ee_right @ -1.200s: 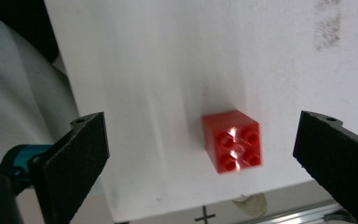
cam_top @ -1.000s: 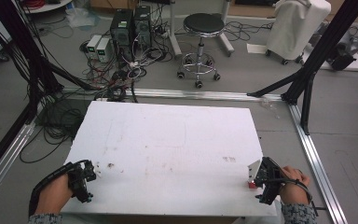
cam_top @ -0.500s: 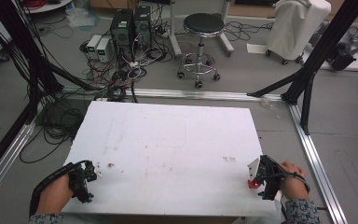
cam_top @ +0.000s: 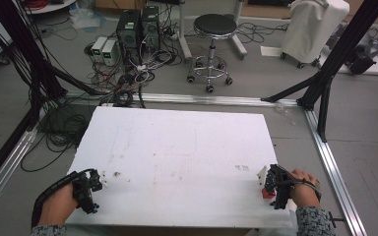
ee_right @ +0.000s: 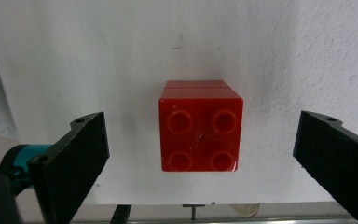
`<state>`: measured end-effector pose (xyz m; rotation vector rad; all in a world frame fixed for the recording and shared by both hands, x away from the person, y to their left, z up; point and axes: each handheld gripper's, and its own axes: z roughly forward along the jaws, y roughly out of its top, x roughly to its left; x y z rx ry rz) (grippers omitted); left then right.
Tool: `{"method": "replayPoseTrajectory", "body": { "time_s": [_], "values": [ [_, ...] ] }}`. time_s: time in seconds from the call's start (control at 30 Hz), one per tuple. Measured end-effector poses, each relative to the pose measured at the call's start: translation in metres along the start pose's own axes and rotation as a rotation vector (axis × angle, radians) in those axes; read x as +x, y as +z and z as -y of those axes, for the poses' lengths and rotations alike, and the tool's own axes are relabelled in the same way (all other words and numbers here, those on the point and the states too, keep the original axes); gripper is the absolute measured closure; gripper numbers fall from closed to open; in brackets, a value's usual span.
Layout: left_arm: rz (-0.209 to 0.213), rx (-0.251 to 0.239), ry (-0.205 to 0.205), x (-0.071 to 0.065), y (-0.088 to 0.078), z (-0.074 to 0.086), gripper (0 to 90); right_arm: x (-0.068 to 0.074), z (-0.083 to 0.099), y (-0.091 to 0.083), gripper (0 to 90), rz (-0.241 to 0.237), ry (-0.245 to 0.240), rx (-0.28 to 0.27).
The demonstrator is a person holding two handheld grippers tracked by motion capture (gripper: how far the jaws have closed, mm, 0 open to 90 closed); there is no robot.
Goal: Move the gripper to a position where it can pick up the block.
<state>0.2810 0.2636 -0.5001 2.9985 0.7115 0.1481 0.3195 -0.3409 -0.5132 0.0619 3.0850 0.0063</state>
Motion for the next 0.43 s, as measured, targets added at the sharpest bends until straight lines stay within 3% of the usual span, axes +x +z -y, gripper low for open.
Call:
{"method": "replayPoseTrajectory", "body": {
  "time_s": [0.43],
  "values": [
    [0.002,-0.003,0.001,-0.0001,0.0001,-0.0005,21.7,-0.0019,-0.0008,0.0024,2.6,-0.014,0.003,-0.003]
  ]
}}
